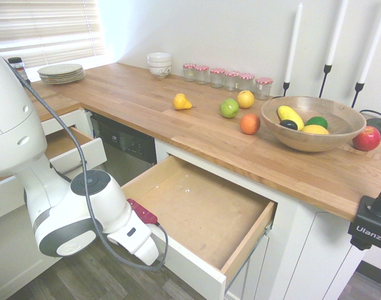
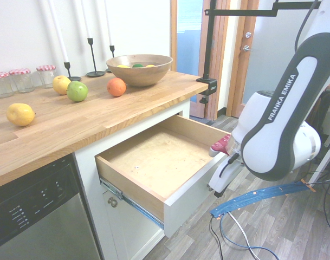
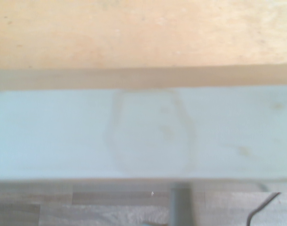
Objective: Close the drawer
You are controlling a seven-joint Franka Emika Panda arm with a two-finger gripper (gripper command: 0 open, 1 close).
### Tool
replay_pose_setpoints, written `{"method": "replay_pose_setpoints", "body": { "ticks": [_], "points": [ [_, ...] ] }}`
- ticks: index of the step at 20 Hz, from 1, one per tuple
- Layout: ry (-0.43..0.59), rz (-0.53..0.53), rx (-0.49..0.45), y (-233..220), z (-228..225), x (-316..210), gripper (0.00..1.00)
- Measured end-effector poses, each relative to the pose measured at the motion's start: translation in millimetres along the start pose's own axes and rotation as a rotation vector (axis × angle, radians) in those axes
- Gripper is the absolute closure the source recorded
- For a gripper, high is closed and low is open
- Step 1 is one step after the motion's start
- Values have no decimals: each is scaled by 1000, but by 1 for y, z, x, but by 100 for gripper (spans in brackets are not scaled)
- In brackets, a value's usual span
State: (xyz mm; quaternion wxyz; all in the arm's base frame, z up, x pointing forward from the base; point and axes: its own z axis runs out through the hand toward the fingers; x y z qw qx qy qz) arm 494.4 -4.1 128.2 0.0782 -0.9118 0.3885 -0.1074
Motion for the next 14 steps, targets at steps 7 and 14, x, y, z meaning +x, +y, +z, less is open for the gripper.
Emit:
{"method": "replay_pose_setpoints", "body": {
  "ticks": [7, 14],
  "points": [
    [16, -16, 5, -52, -1, 38, 100],
    [8, -13, 9, -85, 19, 71, 100]
  ]
}}
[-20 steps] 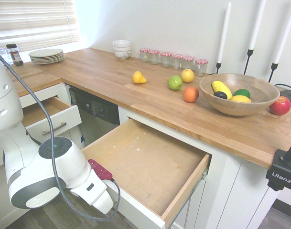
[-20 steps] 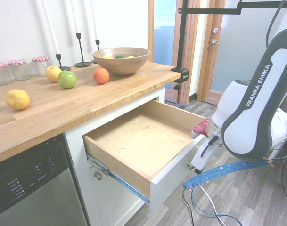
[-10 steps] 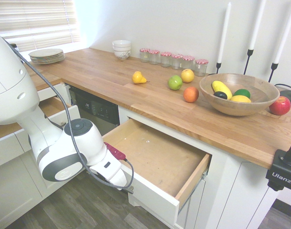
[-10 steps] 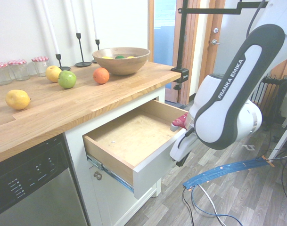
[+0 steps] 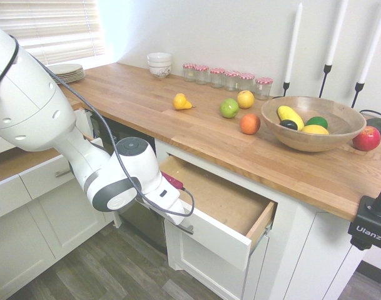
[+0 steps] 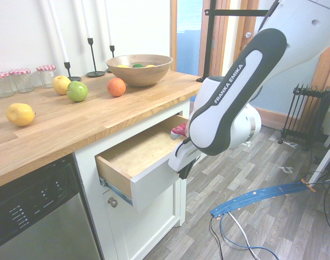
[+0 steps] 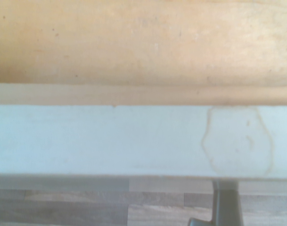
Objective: Close the drawer
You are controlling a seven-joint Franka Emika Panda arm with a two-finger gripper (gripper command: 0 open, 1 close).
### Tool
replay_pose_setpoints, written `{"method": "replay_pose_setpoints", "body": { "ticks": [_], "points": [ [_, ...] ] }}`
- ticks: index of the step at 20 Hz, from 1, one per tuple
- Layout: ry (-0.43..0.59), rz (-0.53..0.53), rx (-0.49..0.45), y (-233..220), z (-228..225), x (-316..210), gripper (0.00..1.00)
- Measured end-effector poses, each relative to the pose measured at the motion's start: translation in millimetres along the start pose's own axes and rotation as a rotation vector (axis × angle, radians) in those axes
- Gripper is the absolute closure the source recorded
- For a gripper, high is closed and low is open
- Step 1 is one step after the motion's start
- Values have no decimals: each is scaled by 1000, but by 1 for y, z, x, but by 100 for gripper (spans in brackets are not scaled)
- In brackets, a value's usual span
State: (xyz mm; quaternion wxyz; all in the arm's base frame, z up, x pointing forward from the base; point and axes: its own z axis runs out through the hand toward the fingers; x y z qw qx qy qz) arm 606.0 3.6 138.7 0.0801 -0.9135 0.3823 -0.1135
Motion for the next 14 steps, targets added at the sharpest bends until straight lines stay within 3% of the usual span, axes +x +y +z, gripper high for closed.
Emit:
{"method": "replay_pose_setpoints", "body": {
  "ticks": [14],
  "points": [
    [19, 14, 18, -52, 24, 55, 100]
  ]
}}
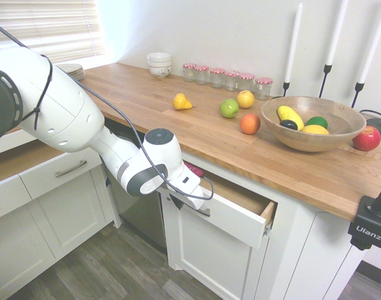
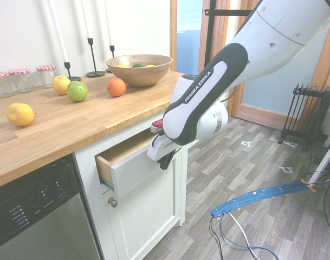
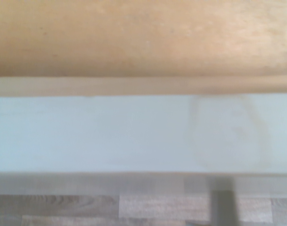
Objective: Close the drawer
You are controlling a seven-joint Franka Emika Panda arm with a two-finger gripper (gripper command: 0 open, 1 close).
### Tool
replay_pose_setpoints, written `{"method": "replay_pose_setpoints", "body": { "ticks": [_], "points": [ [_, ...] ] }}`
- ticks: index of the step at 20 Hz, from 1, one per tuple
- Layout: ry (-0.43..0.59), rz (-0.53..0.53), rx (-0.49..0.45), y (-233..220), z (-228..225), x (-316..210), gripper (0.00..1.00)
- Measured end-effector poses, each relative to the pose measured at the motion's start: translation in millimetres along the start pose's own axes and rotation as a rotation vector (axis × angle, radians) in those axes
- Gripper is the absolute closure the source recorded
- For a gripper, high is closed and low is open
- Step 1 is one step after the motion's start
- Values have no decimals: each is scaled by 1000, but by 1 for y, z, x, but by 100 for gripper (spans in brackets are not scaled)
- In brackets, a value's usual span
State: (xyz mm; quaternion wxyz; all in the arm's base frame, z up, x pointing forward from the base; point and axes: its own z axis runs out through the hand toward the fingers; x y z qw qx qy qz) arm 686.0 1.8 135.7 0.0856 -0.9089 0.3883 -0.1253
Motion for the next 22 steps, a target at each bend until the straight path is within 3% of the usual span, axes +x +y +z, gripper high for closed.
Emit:
{"method": "replay_pose_setpoints", "body": {
  "ticks": [22],
  "points": [
    [34, 28, 44, -38, 6, 31, 100]
  ]
}}
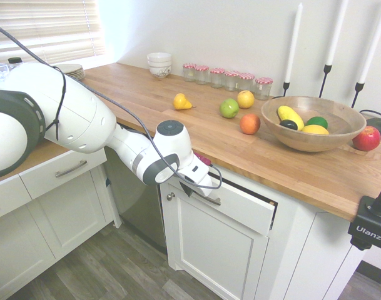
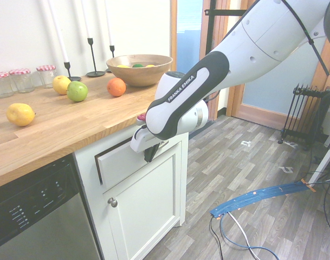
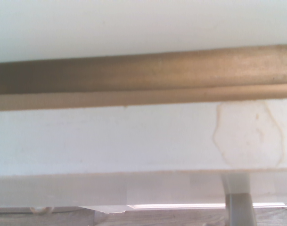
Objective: Close the drawer
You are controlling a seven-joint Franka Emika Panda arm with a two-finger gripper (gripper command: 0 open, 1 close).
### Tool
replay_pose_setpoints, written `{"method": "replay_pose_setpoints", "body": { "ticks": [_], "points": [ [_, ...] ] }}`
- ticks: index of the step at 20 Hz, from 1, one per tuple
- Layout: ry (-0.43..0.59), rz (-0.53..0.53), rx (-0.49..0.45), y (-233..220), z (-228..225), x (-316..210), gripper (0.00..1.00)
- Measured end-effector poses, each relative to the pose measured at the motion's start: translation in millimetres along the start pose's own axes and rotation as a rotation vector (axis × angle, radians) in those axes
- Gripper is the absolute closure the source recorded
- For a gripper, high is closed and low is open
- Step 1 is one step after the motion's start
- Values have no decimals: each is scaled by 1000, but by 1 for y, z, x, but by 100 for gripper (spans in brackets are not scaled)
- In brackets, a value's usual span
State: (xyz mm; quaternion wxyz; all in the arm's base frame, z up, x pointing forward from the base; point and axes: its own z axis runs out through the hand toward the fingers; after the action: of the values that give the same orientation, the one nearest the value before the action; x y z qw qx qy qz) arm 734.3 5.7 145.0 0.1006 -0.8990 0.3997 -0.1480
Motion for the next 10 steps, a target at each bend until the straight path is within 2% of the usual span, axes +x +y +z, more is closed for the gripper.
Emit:
{"method": "replay_pose_setpoints", "body": {
  "ticks": [10],
  "points": [
    [-4, -3, 18, -9, -1, -6, 100]
  ]
}}
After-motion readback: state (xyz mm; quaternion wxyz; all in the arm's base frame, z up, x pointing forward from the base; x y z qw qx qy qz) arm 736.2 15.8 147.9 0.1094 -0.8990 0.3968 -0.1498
